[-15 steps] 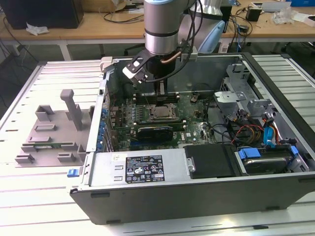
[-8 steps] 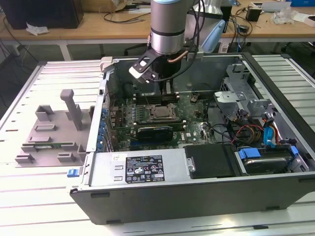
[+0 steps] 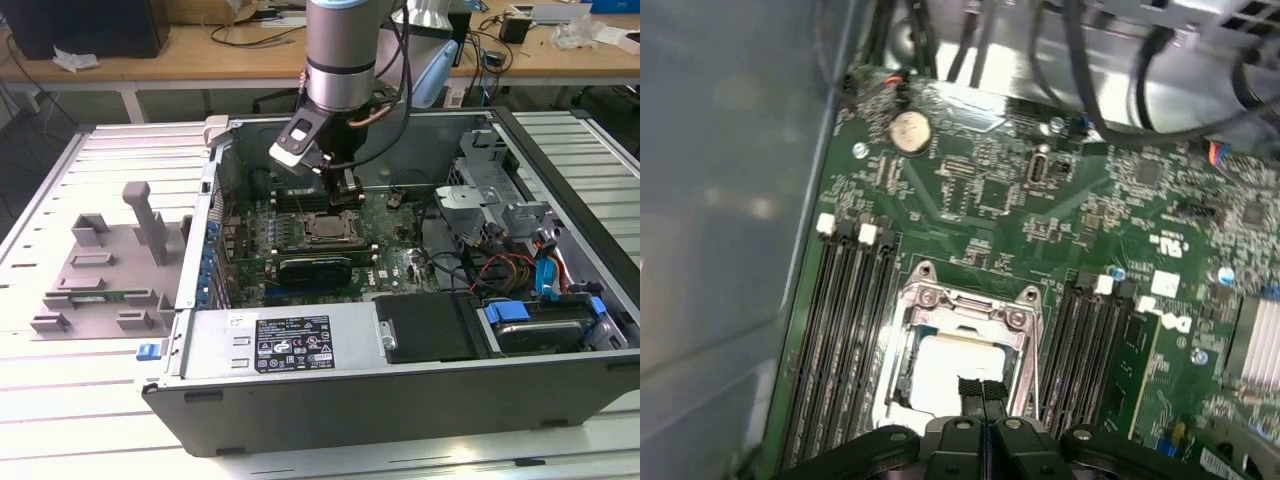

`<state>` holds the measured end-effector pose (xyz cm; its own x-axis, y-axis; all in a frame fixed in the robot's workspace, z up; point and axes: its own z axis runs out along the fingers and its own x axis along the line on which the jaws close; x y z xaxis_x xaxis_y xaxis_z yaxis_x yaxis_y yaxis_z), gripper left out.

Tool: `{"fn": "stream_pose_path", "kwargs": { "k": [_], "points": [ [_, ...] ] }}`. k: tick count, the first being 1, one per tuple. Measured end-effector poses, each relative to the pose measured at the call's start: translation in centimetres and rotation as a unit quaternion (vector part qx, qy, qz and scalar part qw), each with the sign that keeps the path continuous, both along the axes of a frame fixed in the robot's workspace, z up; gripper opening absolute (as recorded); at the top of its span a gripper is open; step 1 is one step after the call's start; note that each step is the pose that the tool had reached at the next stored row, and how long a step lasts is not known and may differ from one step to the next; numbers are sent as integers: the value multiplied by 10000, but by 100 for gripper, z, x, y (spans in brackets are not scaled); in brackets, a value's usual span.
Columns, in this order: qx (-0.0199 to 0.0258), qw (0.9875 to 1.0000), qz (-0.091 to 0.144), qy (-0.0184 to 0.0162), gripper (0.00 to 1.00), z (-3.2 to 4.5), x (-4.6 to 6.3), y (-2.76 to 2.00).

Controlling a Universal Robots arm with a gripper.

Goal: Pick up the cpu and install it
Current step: 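Close the cpu cover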

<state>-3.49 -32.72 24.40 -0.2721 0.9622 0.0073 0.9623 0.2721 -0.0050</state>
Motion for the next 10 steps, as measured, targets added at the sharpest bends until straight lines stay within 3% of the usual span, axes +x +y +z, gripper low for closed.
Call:
{"fn": "stream_pose_path", "kwargs": {
  "k": [2,4,6,8,10],
  "points": [
    [0,9997,256,0,11,-2,0,0],
    [0,9982,602,0,11,-4,0,0],
    [0,9969,787,0,11,-6,0,0],
    [0,9932,1167,0,11,-8,0,0],
    [0,9904,1383,0,11,-9,0,0]
  ]
}}
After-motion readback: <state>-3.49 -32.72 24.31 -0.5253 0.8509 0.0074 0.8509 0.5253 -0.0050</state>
